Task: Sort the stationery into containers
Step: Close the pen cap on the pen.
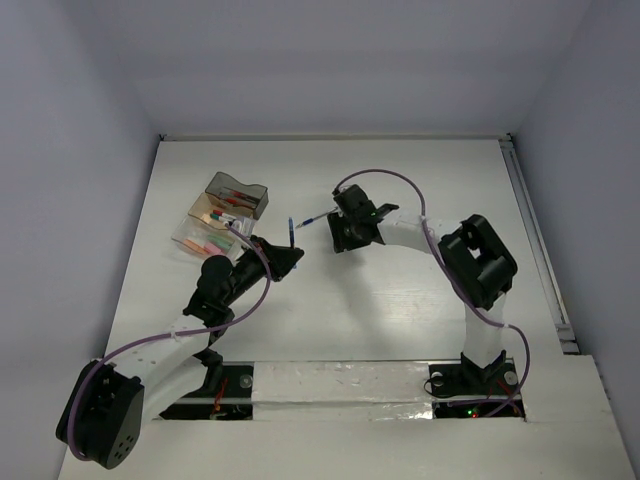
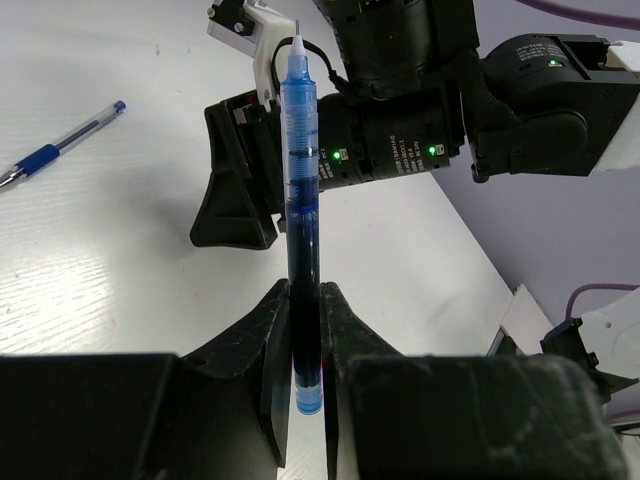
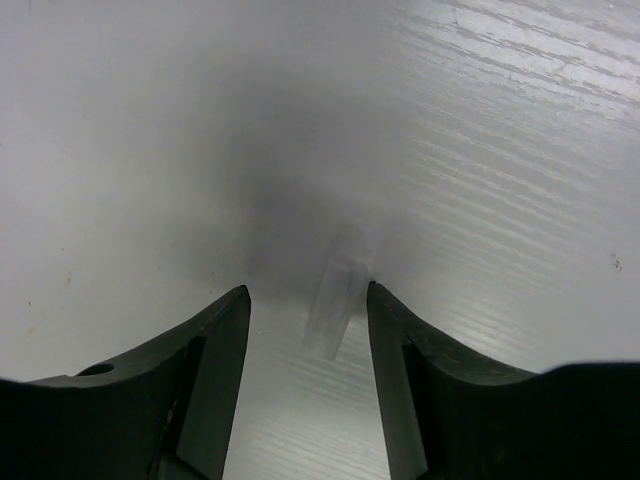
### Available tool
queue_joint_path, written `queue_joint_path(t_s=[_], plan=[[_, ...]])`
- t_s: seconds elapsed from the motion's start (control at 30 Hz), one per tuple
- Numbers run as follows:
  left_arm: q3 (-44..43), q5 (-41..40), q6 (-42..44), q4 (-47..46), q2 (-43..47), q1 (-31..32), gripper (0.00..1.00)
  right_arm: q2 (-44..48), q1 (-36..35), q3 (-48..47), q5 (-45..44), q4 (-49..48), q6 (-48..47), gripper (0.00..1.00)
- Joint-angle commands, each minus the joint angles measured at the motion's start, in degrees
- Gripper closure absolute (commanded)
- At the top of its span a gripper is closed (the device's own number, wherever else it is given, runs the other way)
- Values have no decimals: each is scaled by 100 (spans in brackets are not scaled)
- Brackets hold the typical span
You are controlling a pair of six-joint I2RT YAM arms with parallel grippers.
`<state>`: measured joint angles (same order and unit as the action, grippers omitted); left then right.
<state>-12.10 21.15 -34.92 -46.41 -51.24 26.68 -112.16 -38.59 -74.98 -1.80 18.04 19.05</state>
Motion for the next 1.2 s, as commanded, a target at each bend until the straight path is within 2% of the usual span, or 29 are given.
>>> queue_joint_path(t_s=[0.0,0.1,0.57,0.7,0.73,0.8,0.83,0.9,1.0,1.17], plan=[[-117,12,90,-202,106,39,100,-219,44,-175,-206,296,2,50],[-109,-5,90,-201,132,39,100,-271,44,-210,-373,437,-15,62],[-109,-40,108,-175,132,39,100,-754,-8,-658,-988,1192,-208,58],[-109,-41,117,-166,132,39,100,-851,-8,-702,-1208,1315,-235,67],[-109,-49,117,-166,132,39,100,-860,-61,-720,-1243,1368,-261,75],[-117,-49,117,-166,115,39,100,-887,-61,-720,-1296,1421,-279,82],[-117,-58,117,-166,106,39,100,-878,-61,-720,-1288,1430,-270,90],[-117,-49,125,-166,80,39,100,-756,-61,-615,-1270,1334,-270,100],[-126,-41,134,-184,27,39,100,-501,-61,-378,-1025,983,-235,100],[-161,144,134,-368,-263,39,100,842,-61,300,-700,-334,116,100]])
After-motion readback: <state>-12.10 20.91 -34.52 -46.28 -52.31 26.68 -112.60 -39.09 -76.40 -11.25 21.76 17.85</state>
